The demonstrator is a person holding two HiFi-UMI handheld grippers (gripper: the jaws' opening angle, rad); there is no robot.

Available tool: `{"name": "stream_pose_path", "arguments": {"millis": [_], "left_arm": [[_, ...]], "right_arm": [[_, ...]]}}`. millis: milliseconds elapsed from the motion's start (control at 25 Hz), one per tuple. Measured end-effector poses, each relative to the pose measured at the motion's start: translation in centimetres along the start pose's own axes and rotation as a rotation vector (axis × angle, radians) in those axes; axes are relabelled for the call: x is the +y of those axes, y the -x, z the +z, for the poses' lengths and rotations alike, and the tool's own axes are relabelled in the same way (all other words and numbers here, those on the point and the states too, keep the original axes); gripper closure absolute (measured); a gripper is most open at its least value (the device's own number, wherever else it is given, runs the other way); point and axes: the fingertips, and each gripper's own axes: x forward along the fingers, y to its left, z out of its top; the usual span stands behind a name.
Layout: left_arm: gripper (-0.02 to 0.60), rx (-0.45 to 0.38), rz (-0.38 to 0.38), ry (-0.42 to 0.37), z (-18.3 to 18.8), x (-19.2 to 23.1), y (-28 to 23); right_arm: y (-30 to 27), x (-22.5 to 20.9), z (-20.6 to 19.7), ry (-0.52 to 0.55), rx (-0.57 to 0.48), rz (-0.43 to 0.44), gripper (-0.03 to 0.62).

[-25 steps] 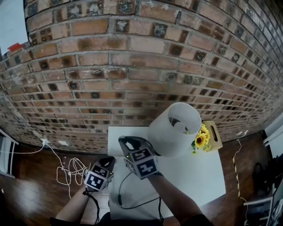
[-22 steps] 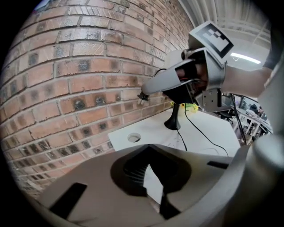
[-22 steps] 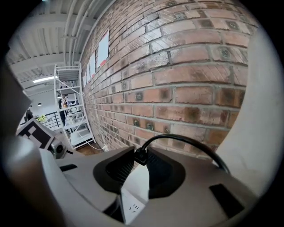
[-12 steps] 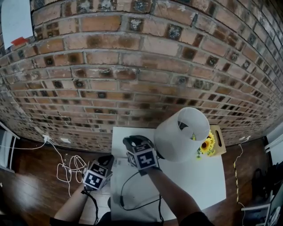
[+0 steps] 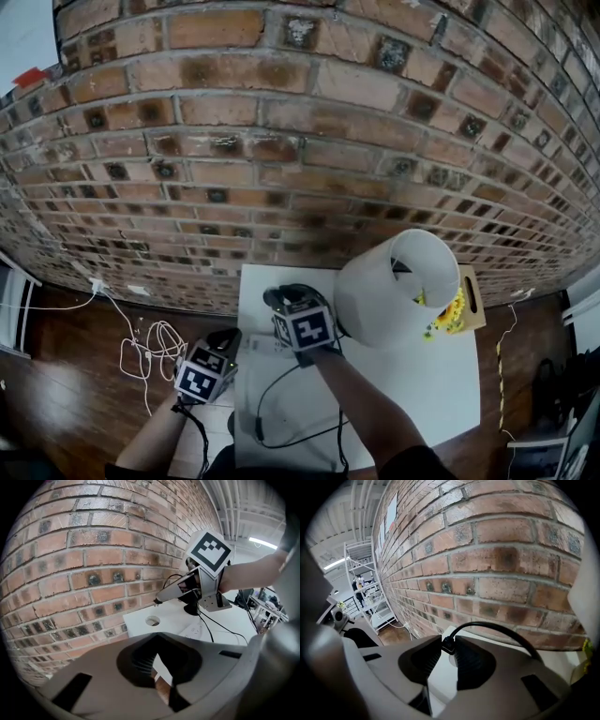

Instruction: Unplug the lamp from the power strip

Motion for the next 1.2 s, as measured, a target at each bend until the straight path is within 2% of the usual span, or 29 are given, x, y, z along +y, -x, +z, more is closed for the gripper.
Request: {"name": "stream_pose_path", "arguments": {"millis": [160,360,640,1000,1200], "left_arm": [[0.573,0.005,-0.002,0.015,-0.5,0.3,-0.2],[0.573,0.018,0.034,0.017,-1.1,1.5,0.1],[0.574,0.024,0.034,0.025,-1.5,1.8,0.1],[0.574,0.014,0.009,0.031,-1.1,1.0,0.1],[0.573,0.022,0.018,0.035,-1.6,1.2,0.1]], "right_arm": [[-1.2,-0.6,-0.9,-0.015,0.038,-0.015,0.497],[-2.5,-1.2,-1.6,-0.040,0.064,-0.020,0.496],[-3.5,-1.5,-2.7,-0.047,0.121,-0.030,0.496],[-4.0,-1.1,-4.3,-0.047,0.198,0.003,0.493],[-4.2,-1.4,-4.7,-0.050,0.216,-0.006,0.465]]}}
